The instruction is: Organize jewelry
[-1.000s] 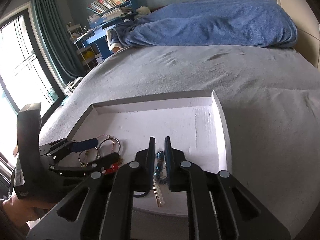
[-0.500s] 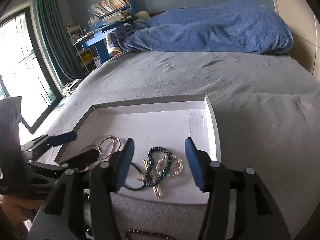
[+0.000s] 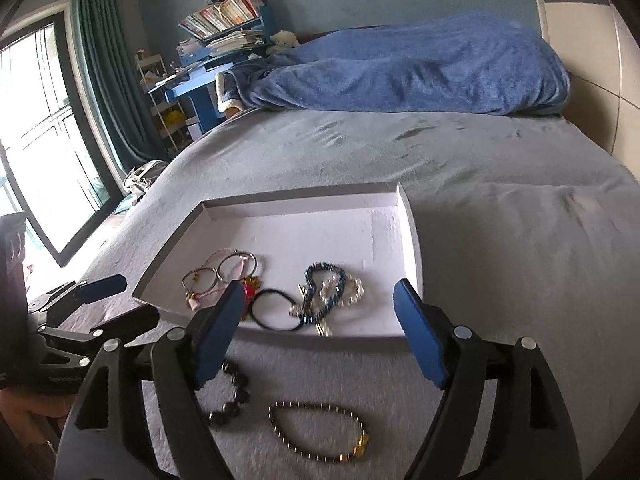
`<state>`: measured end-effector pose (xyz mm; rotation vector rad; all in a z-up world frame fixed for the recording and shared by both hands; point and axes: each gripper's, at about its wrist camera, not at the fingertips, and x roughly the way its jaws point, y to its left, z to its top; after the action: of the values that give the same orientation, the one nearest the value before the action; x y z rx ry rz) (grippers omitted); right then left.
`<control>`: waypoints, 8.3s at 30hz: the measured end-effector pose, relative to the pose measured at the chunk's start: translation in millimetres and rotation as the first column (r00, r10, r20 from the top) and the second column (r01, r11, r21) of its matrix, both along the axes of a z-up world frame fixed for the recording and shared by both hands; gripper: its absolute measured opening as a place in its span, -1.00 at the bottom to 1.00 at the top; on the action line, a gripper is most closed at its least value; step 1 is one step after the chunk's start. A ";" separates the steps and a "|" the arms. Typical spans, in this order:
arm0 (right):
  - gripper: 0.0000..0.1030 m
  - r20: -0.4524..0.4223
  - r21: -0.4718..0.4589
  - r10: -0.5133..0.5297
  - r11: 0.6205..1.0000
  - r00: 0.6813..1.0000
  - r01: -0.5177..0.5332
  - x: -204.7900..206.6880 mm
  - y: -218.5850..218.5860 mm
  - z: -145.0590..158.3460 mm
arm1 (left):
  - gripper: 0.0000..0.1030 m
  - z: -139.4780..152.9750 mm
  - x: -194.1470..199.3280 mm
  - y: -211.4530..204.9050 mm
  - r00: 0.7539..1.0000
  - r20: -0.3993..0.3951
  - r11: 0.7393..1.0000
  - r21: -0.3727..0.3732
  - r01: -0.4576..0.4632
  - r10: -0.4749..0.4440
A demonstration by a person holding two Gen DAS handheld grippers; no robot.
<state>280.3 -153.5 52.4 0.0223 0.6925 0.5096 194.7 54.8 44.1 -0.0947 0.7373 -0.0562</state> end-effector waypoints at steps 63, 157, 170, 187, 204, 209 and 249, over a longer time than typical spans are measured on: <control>-0.65 -0.120 -0.209 0.060 0.974 0.991 -0.084 -45.6 -7.0 -79.0 | 0.08 -65.5 -14.2 -25.3 0.989 -0.143 0.999 0.038 0.027 -0.021; -0.86 0.008 0.035 0.100 0.994 0.995 -0.100 50.3 36.7 3.6 | -0.71 32.9 58.6 1.7 0.989 0.120 0.993 -0.058 0.098 -0.090; -0.86 -0.067 -0.059 0.058 0.996 0.996 -0.062 65.6 38.6 -35.4 | -0.71 -7.8 76.5 11.1 0.999 0.004 0.999 -0.023 0.041 -0.041; -0.83 -0.106 -0.101 0.024 0.994 0.994 -0.035 69.9 33.5 -52.2 | -0.42 -27.8 81.2 21.2 0.997 -0.079 1.000 0.017 -0.022 0.023; 0.34 -0.038 -0.049 0.007 0.999 0.999 -0.008 56.3 18.6 -30.4 | 0.81 4.7 57.1 15.2 0.998 0.053 0.999 0.025 -0.027 0.025; 0.69 0.001 -0.028 -0.017 0.999 1.000 0.017 41.4 10.0 -24.3 | 0.86 6.9 41.0 13.6 0.997 0.066 0.998 0.049 -0.051 0.047; 0.89 0.103 -0.045 0.001 0.999 0.995 0.003 -79.9 -8.6 -47.2 | 0.90 -25.7 -83.9 -8.7 0.973 0.196 0.985 0.091 -0.145 0.125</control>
<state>200.4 -162.1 5.3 -0.0457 0.6027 0.4908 110.8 46.1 18.4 -0.0386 0.5408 0.1026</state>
